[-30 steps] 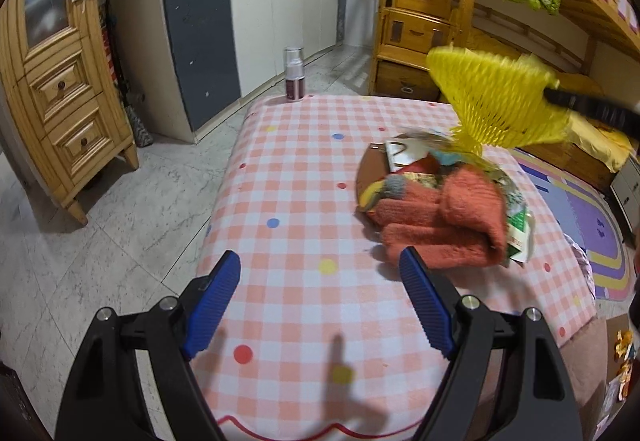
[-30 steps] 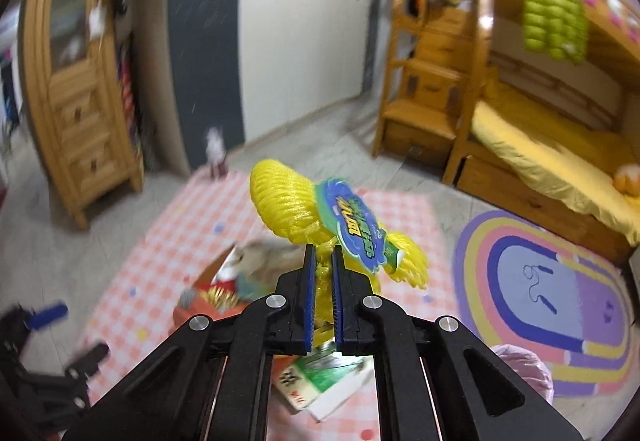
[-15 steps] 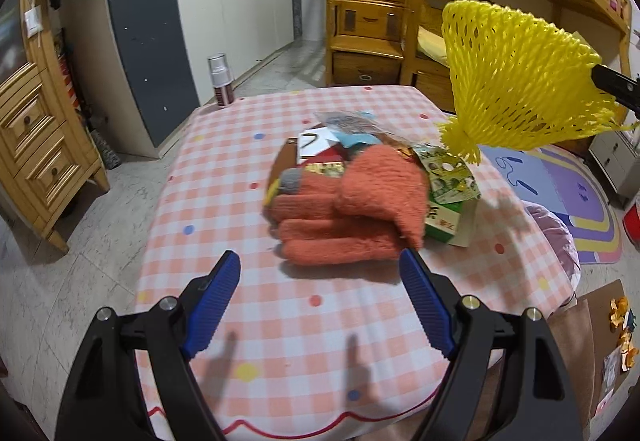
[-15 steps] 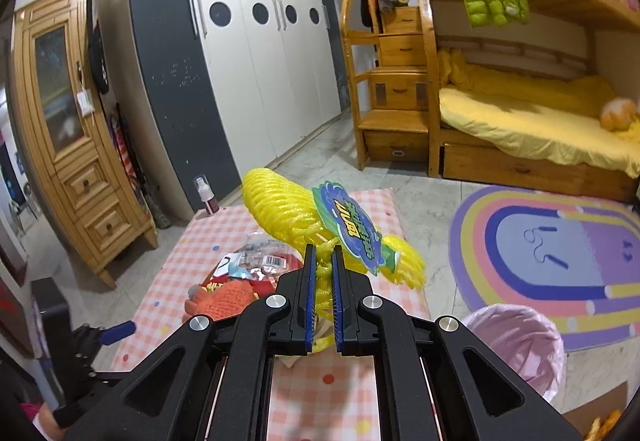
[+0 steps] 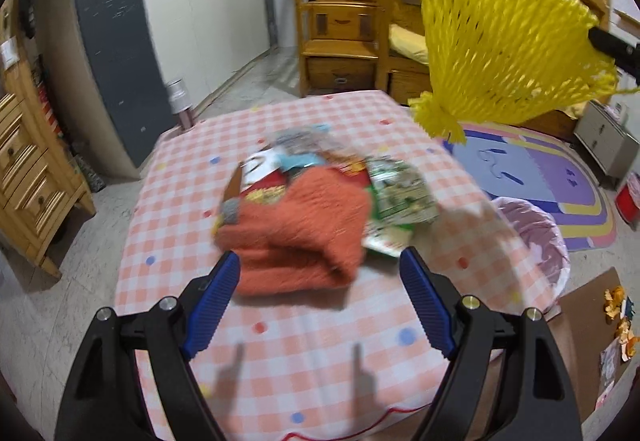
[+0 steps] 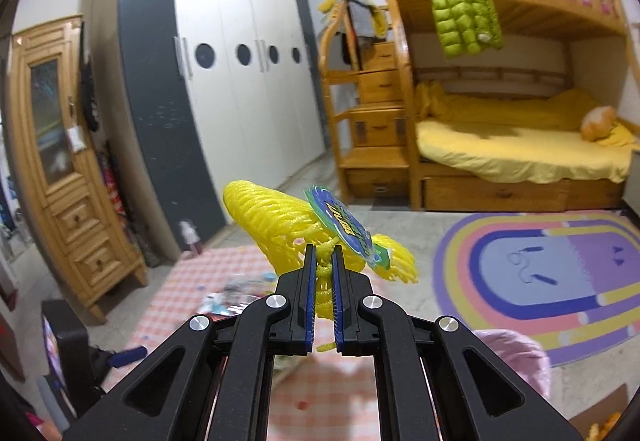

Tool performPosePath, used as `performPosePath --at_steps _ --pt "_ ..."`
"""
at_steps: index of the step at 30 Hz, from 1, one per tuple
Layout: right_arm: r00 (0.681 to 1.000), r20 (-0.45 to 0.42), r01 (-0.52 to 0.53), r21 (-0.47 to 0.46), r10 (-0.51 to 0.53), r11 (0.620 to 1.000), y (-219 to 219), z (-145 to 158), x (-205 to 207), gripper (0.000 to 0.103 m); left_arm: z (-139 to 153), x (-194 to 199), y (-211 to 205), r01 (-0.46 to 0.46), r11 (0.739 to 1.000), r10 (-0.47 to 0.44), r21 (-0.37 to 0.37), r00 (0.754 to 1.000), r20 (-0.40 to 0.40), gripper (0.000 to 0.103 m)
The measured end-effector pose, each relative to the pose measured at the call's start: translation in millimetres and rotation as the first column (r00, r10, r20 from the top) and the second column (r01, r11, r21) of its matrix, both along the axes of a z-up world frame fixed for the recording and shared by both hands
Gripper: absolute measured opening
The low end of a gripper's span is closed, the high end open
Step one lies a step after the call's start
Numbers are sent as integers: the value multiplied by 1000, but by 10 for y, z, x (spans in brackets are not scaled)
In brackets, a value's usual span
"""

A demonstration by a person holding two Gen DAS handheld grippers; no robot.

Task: Collect trash
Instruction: 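Grasp the silver blister pack with the left tool while the right tool holds the net, then carry the blister pack and foam net over the pink bin and open both tools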

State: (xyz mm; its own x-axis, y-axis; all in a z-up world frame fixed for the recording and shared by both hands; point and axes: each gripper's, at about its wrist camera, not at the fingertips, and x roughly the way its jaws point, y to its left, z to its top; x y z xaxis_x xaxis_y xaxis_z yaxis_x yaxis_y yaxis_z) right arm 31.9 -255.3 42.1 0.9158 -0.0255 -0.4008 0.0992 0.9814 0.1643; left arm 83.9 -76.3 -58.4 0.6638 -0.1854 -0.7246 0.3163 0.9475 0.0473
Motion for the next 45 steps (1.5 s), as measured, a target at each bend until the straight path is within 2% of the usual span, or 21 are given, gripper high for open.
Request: performPosePath --at_steps 7,13,17,20,21,24,29,33,37,42,45 --pt "993 -64 99 -11 -99 995 -336 -167 -117 7 -89 237 -573 62 998 -61 27 998 -35 80" --pt "987 -96 133 18 -131 991 -565 -367 -210 7 -248 611 -894 28 997 -21 76 996 -91 80" --pt "985 -119 134 36 -129 990 -617 -474 -204 7 -406 848 -1070 20 989 -2 146 992 -124 79" --pt "984 -126 129 39 -124 991 -628 -509 -204 7 -472 913 -1110 26 988 -3 152 989 -148 79" --pt "984 -127 129 38 -123 991 -633 -518 -207 7 -492 915 -1119 34 987 -10 154 988 -153 75" --pt "985 -125 128 53 -120 990 -652 -531 -220 7 -541 898 -1129 50 985 -23 163 987 -160 58" --pt "987 -95 138 64 -132 988 -701 -453 -328 7 -437 842 -1066 77 991 -63 105 989 -131 57" --pt "985 -53 166 69 -162 984 -778 -335 -480 7 -137 676 -1001 106 994 -105 11 992 -74 57" --pt "977 -29 210 58 -209 976 -896 -240 -669 7 132 393 -1101 169 984 -170 -51 985 -26 57" --pt "957 -76 282 17 -280 959 -1055 -366 -873 7 149 22 -1459 260 963 -261 -66 965 -14 57" --pt "935 -154 323 0 -319 946 -1156 -639 -959 7 2 -148 -1767 333 942 -335 -38 942 -37 57"
